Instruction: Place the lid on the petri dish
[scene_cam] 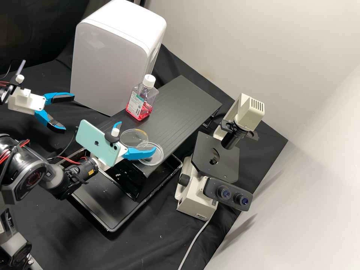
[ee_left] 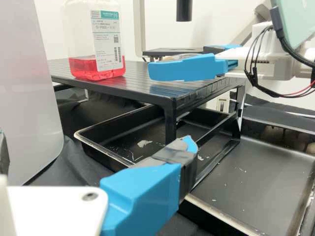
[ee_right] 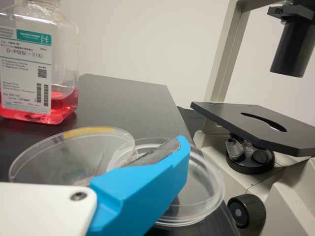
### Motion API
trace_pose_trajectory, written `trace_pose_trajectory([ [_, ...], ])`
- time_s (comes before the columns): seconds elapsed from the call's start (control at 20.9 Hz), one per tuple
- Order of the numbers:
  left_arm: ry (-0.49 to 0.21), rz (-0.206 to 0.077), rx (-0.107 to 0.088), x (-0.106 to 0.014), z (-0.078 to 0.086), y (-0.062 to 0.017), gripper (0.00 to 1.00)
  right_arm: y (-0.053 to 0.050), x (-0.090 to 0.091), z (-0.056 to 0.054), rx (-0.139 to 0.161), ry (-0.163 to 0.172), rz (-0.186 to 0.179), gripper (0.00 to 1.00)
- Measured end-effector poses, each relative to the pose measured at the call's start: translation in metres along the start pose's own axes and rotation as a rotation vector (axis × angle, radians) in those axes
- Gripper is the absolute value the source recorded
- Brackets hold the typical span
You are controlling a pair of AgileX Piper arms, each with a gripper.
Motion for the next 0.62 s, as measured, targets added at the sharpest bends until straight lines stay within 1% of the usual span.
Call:
trace_pose_trajectory([
  [0.05, 0.0, 0.0, 0.0, 0.0, 0.0, 0.0, 1.0, 0.0, 0.0, 0.0, 0.0, 0.0, 0.0, 0.0],
  [0.33, 0.0, 0.0, 0.0, 0.0, 0.0, 0.0, 1.0, 0.0023, 0.0004, 0.0027, -0.007, -0.002, 0.003, 0.0],
  [0.62, 0.0, 0.0, 0.0, 0.0, 0.0, 0.0, 1.0, 0.0021, 0.0004, 0.0024, -0.009, 0.001, 0.001, 0.0],
])
